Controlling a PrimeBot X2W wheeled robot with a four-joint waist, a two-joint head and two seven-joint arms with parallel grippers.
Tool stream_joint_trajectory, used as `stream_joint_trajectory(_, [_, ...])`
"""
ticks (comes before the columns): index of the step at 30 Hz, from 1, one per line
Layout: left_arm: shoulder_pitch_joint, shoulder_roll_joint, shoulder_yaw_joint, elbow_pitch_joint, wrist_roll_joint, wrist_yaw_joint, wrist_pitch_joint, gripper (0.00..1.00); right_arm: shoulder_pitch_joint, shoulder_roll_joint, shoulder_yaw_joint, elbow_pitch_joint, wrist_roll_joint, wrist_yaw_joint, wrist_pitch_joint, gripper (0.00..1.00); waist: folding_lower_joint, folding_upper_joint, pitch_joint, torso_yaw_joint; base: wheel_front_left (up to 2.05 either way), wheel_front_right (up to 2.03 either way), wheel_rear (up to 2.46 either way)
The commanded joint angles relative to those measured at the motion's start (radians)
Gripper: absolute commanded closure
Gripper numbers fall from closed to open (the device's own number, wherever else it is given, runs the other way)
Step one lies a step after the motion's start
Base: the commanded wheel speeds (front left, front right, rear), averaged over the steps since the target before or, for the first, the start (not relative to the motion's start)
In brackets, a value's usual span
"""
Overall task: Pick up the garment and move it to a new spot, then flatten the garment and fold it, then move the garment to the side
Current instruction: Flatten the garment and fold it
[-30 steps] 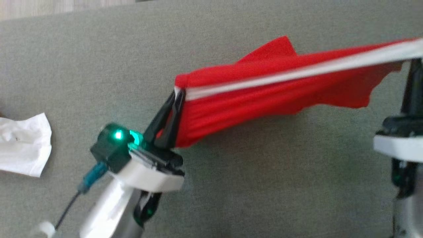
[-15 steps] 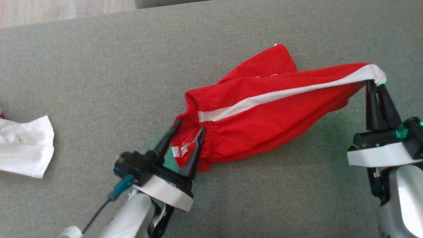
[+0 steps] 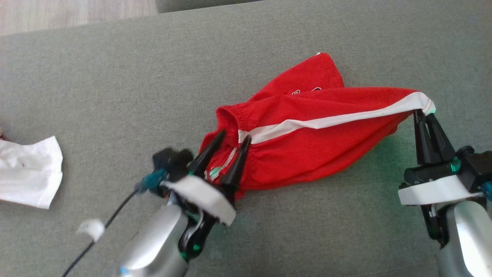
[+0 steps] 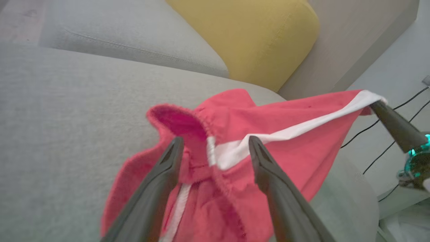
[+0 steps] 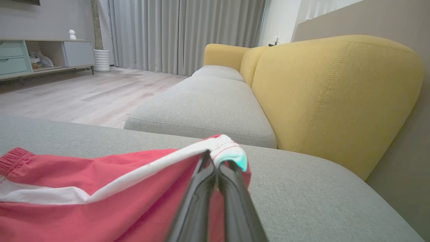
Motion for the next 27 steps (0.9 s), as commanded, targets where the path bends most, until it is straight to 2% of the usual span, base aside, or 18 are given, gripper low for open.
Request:
stream_joint_trajectory(1, [-0.045, 0.001, 0.026, -0.026, -0.010, 0.019, 0.044, 0.00, -0.011, -0.013, 0.021, -0.024, 0.002, -0.001, -0.001, 1.00, 0.0000, -0.0001, 0.002, -0.002, 0.00, 0.00, 0.00])
stream_joint_trajectory(4, [-0.077, -0.002, 0.024, -0.013, -0.028, 0.062, 0.148, 0.00, -0.020, -0.008, 0.027, -0.020, 0.007, -0.001, -0.001, 1.00, 0.0000, -0.0001, 0.009, -0.007, 0.00, 0.00, 0.00])
stream_joint_trajectory(7, [-0.107, 0.007, 0.030, -0.014, -0.021, 0.104, 0.197, 0.00, -0.026, -0.002, 0.031, -0.017, 0.008, -0.001, -0.001, 1.00, 0.0000, -0.0001, 0.017, -0.014, 0.00, 0.00, 0.00])
stream_joint_trajectory(10, [-0.118, 0.016, 0.031, -0.022, -0.023, 0.121, 0.230, 0.00, -0.027, 0.005, 0.031, -0.013, 0.010, -0.001, -0.001, 1.00, 0.0000, -0.0001, 0.022, -0.020, 0.00, 0.00, 0.00])
stream_joint_trajectory(11, [-0.117, 0.019, 0.028, -0.026, -0.028, 0.120, 0.245, 0.06, -0.028, 0.007, 0.031, -0.011, 0.011, -0.001, -0.001, 1.00, 0.0000, -0.0001, 0.024, -0.021, 0.00, 0.00, 0.00])
stream_joint_trajectory(12, [-0.116, 0.022, 0.024, -0.031, -0.032, 0.118, 0.263, 0.48, -0.028, 0.009, 0.030, -0.009, 0.012, -0.001, -0.001, 1.00, 0.0000, -0.0001, 0.025, -0.023, 0.00, 0.00, 0.00])
stream_joint_trajectory(14, [-0.118, 0.037, 0.015, -0.045, -0.031, 0.117, 0.291, 1.00, -0.028, 0.013, 0.029, -0.005, 0.015, -0.001, -0.001, 1.00, 0.0000, -0.0001, 0.026, -0.024, 0.00, 0.00, 0.00])
stream_joint_trajectory(22, [-0.140, 0.091, 0.012, -0.148, -0.040, 0.105, 0.364, 1.00, -0.053, 0.028, 0.017, -0.023, 0.047, -0.001, -0.001, 1.00, 0.0000, -0.0001, 0.027, -0.031, 0.00, 0.00, 0.00])
stream_joint_trajectory(27, [-0.276, 0.129, 0.037, -0.241, -0.024, 0.080, 0.404, 1.00, -0.162, -0.006, 0.024, -0.033, 0.081, -0.001, -0.001, 1.00, 0.0000, -0.0001, 0.045, -0.042, 0.00, 0.00, 0.00])
